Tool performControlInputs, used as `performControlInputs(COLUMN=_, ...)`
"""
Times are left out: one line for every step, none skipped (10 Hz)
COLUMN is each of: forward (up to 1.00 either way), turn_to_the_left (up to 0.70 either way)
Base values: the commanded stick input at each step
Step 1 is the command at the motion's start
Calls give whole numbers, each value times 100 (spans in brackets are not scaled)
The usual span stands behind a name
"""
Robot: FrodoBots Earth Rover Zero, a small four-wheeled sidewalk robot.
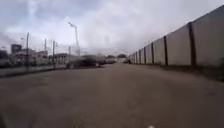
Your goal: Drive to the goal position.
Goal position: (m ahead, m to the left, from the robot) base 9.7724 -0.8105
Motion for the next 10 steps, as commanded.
performControlInputs(forward=50, turn_to_the_left=0)
performControlInputs(forward=50, turn_to_the_left=0)
performControlInputs(forward=50, turn_to_the_left=0)
performControlInputs(forward=50, turn_to_the_left=0)
performControlInputs(forward=50, turn_to_the_left=0)
performControlInputs(forward=50, turn_to_the_left=0)
performControlInputs(forward=50, turn_to_the_left=0)
performControlInputs(forward=50, turn_to_the_left=0)
performControlInputs(forward=50, turn_to_the_left=0)
performControlInputs(forward=50, turn_to_the_left=0)
